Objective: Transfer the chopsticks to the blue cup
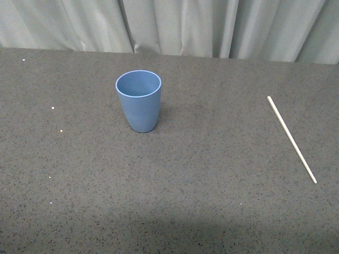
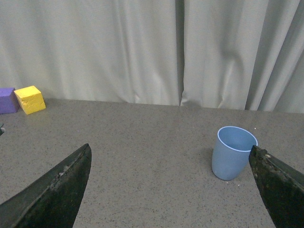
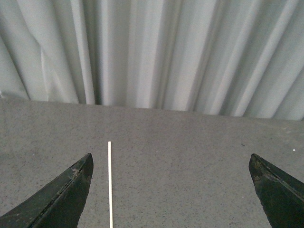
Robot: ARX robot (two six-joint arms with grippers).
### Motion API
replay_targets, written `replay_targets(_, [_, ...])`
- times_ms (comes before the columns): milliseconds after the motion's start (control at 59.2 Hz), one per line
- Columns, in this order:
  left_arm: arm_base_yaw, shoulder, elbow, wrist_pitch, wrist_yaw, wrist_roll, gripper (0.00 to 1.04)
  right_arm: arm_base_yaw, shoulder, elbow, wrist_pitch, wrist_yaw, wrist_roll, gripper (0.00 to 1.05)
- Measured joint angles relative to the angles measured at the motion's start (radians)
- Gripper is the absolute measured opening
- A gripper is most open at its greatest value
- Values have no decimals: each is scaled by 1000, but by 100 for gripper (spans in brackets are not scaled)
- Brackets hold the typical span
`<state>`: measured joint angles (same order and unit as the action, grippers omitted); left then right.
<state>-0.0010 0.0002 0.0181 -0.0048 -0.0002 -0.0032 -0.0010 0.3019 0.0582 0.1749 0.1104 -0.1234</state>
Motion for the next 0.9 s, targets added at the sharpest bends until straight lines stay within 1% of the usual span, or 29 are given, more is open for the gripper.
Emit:
replay_targets(101, [0,0,0,0,0,0,98,-80,293,106,87,-123,3,95])
replay_targets(135, [0,0,0,0,0,0,98,-95,383,146,89,-155,0,95])
replay_targets(220, [0,0,0,0,0,0,98,-110,612,266,32,-246,-11,95])
replay_targets(372, [0,0,0,0,0,0,98,-111,968,480,-89,-329,-23,95])
replay_targets(490, [0,0,0,0,0,0,98,-106,1205,649,-168,-327,-10,95])
replay_targets(541, [0,0,0,0,0,0,98,-100,1284,700,-185,-305,-10,95])
replay_targets(625, [0,0,0,0,0,0,98,-87,1406,776,-226,-301,1,95])
replay_targets(895, [0,0,0,0,0,0,98,-42,1631,904,-297,-265,18,95])
